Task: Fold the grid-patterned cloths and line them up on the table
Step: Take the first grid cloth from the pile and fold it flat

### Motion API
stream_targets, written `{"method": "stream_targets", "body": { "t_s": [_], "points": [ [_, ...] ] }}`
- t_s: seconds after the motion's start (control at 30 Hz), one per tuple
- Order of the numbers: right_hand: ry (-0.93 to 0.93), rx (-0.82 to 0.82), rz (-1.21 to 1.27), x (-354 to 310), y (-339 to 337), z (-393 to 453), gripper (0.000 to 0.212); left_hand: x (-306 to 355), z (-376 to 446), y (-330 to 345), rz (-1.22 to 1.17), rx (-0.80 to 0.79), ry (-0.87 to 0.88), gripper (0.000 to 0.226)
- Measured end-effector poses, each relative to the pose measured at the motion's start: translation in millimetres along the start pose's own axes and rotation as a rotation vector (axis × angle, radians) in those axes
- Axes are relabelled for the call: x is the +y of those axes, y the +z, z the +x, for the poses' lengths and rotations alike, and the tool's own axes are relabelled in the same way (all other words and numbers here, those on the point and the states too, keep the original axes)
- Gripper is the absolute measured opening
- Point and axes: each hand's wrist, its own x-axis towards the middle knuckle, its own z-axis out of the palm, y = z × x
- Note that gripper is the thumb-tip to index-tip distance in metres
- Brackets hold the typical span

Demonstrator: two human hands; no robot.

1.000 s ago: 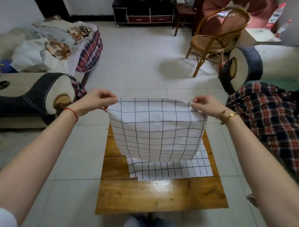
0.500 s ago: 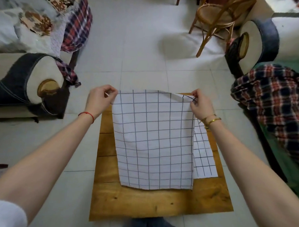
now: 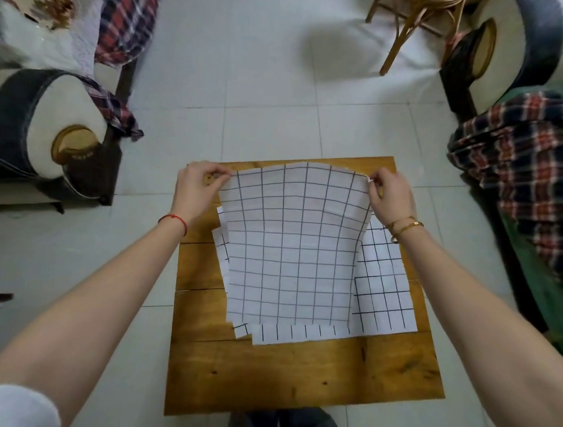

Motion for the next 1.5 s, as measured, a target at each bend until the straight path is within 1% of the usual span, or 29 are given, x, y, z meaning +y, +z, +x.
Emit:
{"method": "stream_targets", "body": {
  "t_s": [0.1,0.23,0.47,0.6,0.7,0.8,1.03,1.17,1.3,1.4,1.5],
  "points": [
    [0.018,-0.021,0.01,8,7,-8,0.011,-5,-7,7,0.002,-0.025,-0.033,0.011],
    [0.047,-0.107,0.028,22,17,-24,0.012,-21,-25,16,0.028,-0.088,-0.08,0.012],
    [0.04,-0.243,0.007,32,37,-60,0.017,-48,-74,39,0.081,-0.211,-0.149,0.014],
    [0.089,-0.333,-0.029,43,59,-88,0.019,-63,-98,59,0.137,-0.234,-0.149,0.01],
    [0.127,-0.363,-0.049,48,75,-112,0.019,-76,-113,78,0.151,-0.256,-0.161,0.011],
    [0.128,-0.404,-0.089,56,95,-132,0.022,-91,-129,99,0.165,-0.279,-0.163,0.013],
    [0.154,-0.477,-0.102,69,137,-160,0.03,-123,-152,137,0.196,-0.325,-0.173,0.017],
    [0.153,-0.479,-0.096,71,151,-169,0.042,-134,-157,152,0.229,-0.341,-0.174,0.023],
    [0.072,-0.381,-0.154,68,157,-168,0.044,-137,-158,162,0.21,-0.322,-0.187,0.038],
    [0.021,-0.323,-0.123,63,164,-157,0.042,-134,-150,165,0.211,-0.271,-0.159,0.037],
    [-0.071,-0.321,-0.111,46,179,-135,0.041,-130,-128,169,0.253,-0.245,-0.072,0.035]
  ]
}}
